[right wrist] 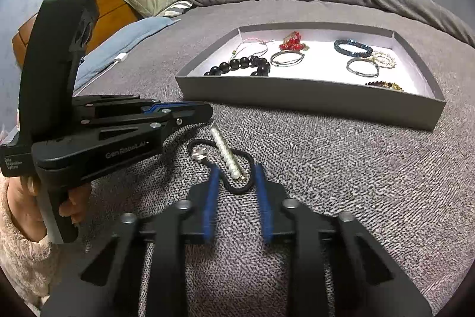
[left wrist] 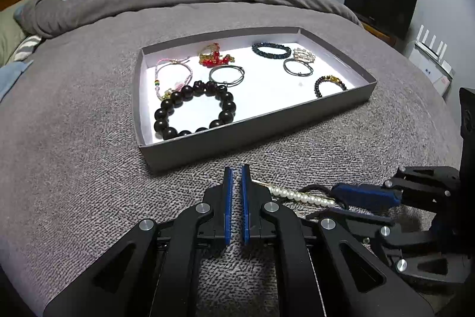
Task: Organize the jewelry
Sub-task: 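Grasp the black hair tie with the right tool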
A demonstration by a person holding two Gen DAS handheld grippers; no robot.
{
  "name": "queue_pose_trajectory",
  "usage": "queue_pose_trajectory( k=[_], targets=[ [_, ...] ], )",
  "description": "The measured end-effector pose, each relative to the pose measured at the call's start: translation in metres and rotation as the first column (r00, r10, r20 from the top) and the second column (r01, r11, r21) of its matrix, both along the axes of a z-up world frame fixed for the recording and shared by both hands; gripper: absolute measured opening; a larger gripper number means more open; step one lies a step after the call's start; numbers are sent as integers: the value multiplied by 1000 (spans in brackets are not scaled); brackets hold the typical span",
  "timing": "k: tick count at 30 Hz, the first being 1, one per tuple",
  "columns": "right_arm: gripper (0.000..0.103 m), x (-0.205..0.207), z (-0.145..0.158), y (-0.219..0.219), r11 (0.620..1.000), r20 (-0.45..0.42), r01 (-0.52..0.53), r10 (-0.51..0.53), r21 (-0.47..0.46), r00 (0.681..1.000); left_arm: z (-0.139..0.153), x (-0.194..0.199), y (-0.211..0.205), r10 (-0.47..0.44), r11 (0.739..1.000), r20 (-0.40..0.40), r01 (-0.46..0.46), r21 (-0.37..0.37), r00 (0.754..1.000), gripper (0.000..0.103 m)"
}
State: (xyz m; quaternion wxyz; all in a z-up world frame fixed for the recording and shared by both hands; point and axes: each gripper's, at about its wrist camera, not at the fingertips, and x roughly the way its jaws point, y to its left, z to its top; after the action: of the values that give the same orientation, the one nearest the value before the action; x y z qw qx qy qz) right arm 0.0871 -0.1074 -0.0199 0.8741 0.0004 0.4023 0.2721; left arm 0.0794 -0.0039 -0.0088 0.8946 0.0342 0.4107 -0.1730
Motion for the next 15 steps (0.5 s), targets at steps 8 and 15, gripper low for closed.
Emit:
queue_pose_trajectory(
  k=[8,15],
  targets=[
    [9,-11,10,-6,1000,36,-5,5,10,999,4,-4,3,8,1000,17,-8,-3,1000,7],
    [6,-21,36,-31,996,122,36,-46,80,991,9,-7,-1,15,1000,39,-14,-9,999,7]
  ],
)
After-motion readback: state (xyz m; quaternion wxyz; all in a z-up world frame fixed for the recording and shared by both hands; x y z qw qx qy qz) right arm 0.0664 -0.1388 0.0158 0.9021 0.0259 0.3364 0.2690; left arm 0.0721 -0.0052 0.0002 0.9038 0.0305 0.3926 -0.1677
